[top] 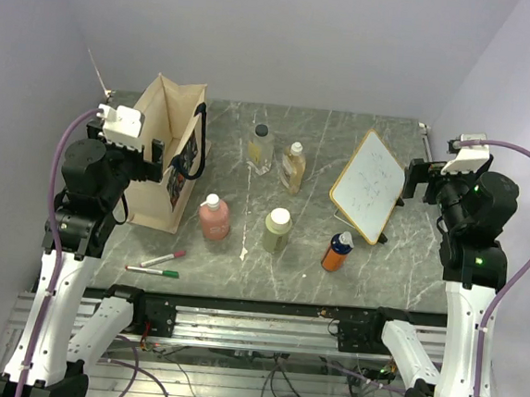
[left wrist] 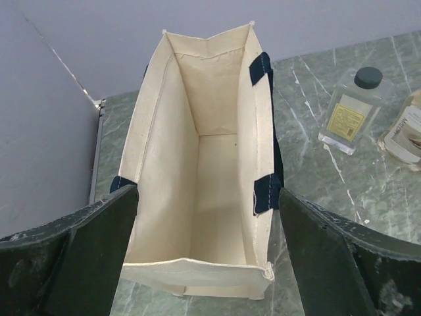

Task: Place the personal care products into the canvas bag
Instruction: Adjust the canvas bag at the center of the board.

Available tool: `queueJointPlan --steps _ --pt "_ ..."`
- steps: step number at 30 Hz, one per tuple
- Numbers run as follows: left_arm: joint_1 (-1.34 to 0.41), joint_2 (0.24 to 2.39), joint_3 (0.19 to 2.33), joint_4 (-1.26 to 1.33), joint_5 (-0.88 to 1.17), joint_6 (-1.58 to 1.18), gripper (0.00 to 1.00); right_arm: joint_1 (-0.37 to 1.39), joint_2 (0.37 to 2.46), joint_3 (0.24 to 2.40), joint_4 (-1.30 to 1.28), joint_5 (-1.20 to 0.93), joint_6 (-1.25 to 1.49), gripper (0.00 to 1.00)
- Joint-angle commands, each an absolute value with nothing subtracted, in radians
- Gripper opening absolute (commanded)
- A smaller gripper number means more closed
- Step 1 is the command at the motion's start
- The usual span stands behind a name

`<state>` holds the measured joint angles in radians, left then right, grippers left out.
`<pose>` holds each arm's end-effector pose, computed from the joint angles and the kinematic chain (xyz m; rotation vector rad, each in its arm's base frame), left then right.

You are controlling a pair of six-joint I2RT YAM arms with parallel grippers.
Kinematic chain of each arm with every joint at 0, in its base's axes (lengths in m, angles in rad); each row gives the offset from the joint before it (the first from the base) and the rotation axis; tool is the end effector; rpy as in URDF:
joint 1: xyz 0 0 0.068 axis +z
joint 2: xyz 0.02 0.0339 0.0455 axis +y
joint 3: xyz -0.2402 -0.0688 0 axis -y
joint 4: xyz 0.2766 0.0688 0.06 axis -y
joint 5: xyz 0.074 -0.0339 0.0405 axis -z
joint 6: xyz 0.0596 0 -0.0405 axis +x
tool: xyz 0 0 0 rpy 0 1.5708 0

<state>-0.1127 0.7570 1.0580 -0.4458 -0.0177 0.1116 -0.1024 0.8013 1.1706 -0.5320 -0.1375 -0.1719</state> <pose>0.2227 -0.0241 0.3985 0.1789 1.7062 0.0144 0.2201 -0.0144 0.4203 -0.1612 1.7251 -0.0828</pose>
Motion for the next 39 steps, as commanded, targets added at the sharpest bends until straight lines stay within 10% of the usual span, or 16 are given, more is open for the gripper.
queueJointPlan --steps 1,39 --pt "-0.115 0.754 1.065 -0.413 0.051 0.133 0.98 -0.096 0.787 1.166 -0.499 -0.118 -0.171 1.00" --pt "-0.196 1.134 1.253 -0.574 0.185 0.273 0.98 -0.092 0.989 1.235 -0.569 -0.295 -0.328 1.00"
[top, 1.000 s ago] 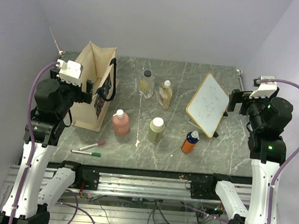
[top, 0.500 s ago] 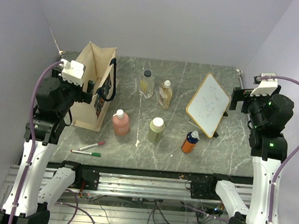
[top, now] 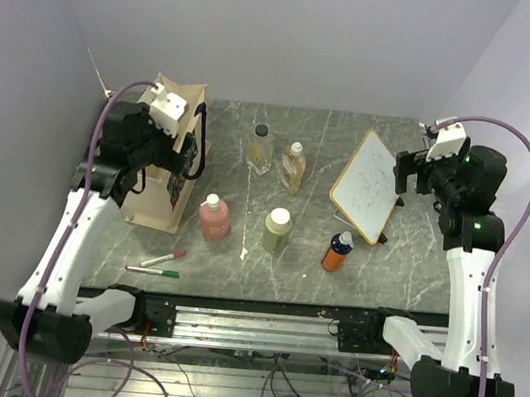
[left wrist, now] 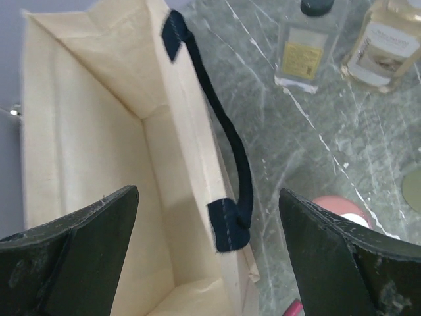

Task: Place the personal care products into the canvas bag
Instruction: Adjust the canvas bag at the center of the board.

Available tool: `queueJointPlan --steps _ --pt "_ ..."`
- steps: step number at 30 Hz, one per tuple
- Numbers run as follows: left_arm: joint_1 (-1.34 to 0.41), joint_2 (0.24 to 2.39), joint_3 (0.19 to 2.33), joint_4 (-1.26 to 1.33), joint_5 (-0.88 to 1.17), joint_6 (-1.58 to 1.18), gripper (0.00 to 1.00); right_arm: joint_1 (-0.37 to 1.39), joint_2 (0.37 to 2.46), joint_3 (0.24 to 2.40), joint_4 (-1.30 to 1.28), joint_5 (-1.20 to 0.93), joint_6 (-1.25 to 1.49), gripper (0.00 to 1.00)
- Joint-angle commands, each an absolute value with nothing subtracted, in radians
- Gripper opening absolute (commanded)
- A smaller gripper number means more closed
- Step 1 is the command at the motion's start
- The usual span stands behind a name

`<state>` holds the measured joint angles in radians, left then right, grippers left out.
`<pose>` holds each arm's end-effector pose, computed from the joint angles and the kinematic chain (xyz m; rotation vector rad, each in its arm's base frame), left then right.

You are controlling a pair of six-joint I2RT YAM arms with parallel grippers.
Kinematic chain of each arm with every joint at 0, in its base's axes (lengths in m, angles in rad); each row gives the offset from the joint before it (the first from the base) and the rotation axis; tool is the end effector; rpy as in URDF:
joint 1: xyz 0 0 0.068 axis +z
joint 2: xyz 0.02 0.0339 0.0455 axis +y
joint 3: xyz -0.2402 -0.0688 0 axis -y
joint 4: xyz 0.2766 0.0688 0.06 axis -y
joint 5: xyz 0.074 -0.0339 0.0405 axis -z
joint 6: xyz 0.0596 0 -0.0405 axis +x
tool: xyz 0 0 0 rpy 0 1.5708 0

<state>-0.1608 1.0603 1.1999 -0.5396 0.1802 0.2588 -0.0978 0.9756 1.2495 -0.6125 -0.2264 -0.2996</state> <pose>0.2849 -0.0570 0.3693 0.5236 1.8947 -0.1133 0.2600 -0.0121 0.4011 -0.3426 1.8697 -0.0536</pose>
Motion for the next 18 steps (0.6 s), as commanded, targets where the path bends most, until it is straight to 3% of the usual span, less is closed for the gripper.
queueJointPlan --steps 1,5,13,18 --pt "-0.204 1.164 1.263 -0.571 0.180 0.276 0.98 -0.092 0.994 1.220 -0.549 -0.306 -0.328 1.00" --pt "-0.239 1.286 1.322 -0.582 0.124 0.281 0.99 -0.091 1.026 1.168 -0.496 -0.367 -0.328 1.00" --pt "-0.294 1.483 1.414 -0.672 0.121 0.327 0.53 -0.086 1.061 1.063 -0.426 -0.412 -0.329 1.00" --pt "-0.327 1.490 1.433 -0.716 0.146 0.339 0.36 -0.086 1.036 1.007 -0.363 -0.475 -0.288 1.00"
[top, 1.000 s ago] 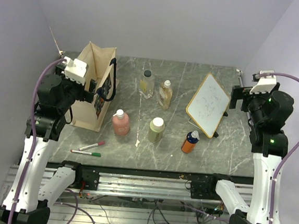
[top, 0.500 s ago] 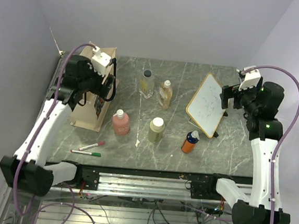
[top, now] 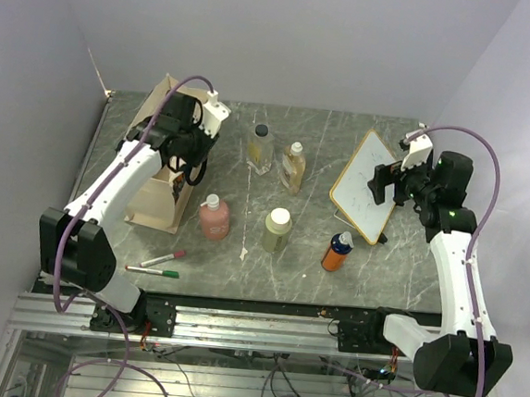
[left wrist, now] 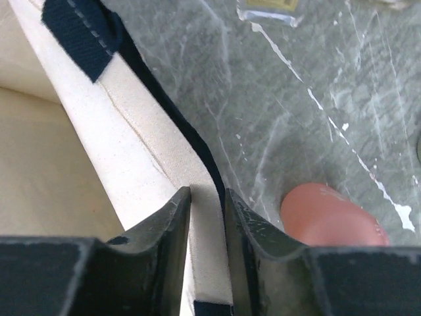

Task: Place the personal care products into the canvas bag
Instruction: Adjust the canvas bag at the center of the board.

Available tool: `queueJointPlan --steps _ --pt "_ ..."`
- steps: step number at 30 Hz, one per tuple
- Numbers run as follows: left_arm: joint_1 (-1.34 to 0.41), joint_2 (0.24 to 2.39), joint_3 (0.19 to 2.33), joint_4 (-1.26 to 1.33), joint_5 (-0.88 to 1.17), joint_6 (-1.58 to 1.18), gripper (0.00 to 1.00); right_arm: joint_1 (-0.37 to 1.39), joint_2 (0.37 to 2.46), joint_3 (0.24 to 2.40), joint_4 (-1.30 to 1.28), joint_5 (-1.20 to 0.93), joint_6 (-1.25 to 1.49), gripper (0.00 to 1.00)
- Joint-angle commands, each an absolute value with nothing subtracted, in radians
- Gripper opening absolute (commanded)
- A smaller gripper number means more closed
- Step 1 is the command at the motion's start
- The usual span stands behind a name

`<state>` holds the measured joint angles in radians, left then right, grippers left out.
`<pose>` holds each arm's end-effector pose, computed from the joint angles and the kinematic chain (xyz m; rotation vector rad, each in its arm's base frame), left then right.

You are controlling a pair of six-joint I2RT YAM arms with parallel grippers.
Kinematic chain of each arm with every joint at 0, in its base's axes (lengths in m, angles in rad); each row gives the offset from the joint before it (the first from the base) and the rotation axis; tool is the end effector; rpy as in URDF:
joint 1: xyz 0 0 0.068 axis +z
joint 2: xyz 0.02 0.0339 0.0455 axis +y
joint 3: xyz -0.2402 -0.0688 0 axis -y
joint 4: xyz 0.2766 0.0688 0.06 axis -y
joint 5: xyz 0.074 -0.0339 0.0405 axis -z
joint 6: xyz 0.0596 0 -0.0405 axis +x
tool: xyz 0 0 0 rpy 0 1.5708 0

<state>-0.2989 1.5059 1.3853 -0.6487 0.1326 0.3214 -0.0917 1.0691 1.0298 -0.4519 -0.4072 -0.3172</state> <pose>0.3626 -0.1200 0.2869 0.7753 2.2037 -0.1439 0.2977 -0.0037 0.3125 -0.4725 1.9665 0.1616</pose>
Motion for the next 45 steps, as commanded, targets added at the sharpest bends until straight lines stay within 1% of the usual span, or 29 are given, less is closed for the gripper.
queueJointPlan --steps 1,7,13,16,26,29,31,36,39,43,45 --pt "-0.329 1.479 1.432 -0.720 0.155 0.339 0.33 -0.086 1.030 0.986 -0.365 -0.488 -0.296 1.00" --pt "-0.331 1.392 1.399 -0.741 0.258 0.347 0.23 -0.086 0.977 0.927 -0.350 -0.504 -0.302 1.00" --pt "-0.331 1.354 1.378 -0.783 0.280 0.344 0.20 -0.086 0.951 0.886 -0.343 -0.542 -0.325 1.00" --pt "-0.331 1.345 1.377 -0.798 0.292 0.337 0.20 -0.086 0.944 0.878 -0.348 -0.551 -0.333 1.00" --pt "-0.331 1.303 1.369 -0.801 0.351 0.319 0.26 -0.087 0.945 0.863 -0.348 -0.576 -0.348 1.00" --pt "-0.331 1.289 1.381 -0.799 0.341 0.324 0.30 -0.087 0.945 0.859 -0.346 -0.574 -0.351 1.00" --pt "-0.331 1.272 1.379 -0.785 0.339 0.328 0.35 -0.088 0.945 0.852 -0.343 -0.572 -0.353 1.00" --pt "-0.357 1.226 1.359 -0.759 0.342 0.373 0.53 -0.089 0.947 0.851 -0.342 -0.571 -0.354 1.00" --pt "-0.412 1.214 1.362 -0.791 0.339 0.424 0.62 -0.089 0.946 0.848 -0.341 -0.570 -0.354 1.00" --pt "-0.497 1.214 1.357 -0.831 0.310 0.474 0.77 -0.090 0.942 0.847 -0.339 -0.565 -0.354 1.00" --pt "-0.527 1.229 1.353 -0.846 0.266 0.489 0.80 -0.091 0.939 0.845 -0.339 -0.565 -0.355 1.00"
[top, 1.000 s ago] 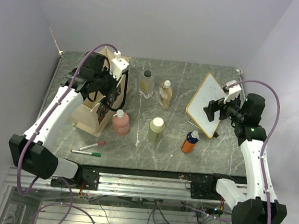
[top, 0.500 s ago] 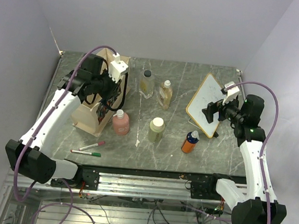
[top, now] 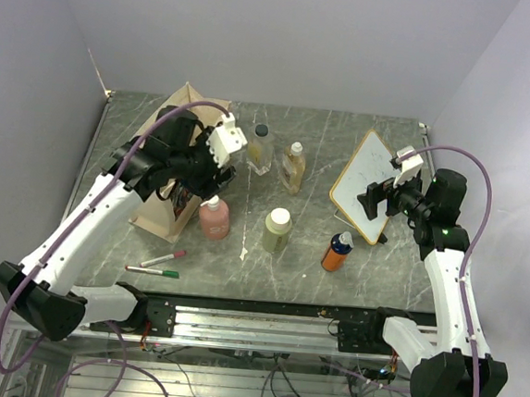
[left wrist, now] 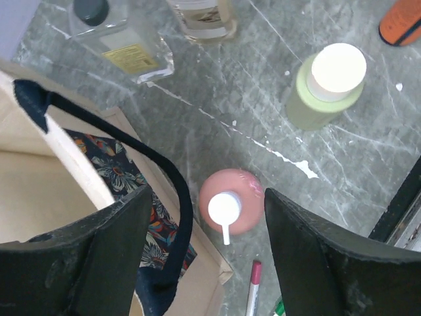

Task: Place the personal care products into the canvas bag
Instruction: Pick up the care product from the center of the board.

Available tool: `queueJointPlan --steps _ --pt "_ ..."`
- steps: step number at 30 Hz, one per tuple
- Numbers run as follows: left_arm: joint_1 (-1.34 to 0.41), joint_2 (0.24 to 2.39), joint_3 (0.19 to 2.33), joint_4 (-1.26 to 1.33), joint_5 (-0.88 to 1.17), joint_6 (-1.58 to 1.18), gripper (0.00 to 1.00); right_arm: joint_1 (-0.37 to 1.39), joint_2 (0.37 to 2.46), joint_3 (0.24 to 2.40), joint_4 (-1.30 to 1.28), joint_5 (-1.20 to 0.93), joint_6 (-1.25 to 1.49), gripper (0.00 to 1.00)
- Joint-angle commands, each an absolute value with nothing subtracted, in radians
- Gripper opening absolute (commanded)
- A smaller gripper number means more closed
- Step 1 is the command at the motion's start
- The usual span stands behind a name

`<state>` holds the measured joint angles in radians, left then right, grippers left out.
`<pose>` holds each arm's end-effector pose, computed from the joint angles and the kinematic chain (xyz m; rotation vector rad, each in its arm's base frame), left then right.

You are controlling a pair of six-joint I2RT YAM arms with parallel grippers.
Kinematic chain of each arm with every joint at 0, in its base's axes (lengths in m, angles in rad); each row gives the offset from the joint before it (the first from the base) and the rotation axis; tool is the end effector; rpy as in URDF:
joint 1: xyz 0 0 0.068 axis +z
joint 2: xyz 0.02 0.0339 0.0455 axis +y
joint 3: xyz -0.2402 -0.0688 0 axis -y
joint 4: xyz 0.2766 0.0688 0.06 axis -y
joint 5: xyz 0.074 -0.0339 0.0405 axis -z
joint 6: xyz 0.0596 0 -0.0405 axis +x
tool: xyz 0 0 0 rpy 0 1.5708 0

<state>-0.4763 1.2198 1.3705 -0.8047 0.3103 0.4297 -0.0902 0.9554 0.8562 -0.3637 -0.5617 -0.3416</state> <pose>0.2633 -0.1563 0.3604 1.1189 1.9096 -0.3704 0.2756 0.0069 0.2864 -0.5863 1.8803 0.2894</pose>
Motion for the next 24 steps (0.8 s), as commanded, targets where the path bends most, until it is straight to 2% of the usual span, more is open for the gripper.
queueJointPlan --steps 1,18,24 --pt "-0.539 1.243 1.352 -0.855 0.241 0.493 0.80 -0.091 0.940 0.845 -0.338 -0.564 -0.357 1.00" --pt "-0.574 1.524 1.371 -1.015 0.090 0.470 0.81 -0.090 0.953 0.845 -0.346 -0.572 -0.365 1.00" --pt "-0.573 1.537 1.342 -1.004 0.088 0.442 0.73 -0.089 0.946 0.844 -0.348 -0.571 -0.370 1.00"
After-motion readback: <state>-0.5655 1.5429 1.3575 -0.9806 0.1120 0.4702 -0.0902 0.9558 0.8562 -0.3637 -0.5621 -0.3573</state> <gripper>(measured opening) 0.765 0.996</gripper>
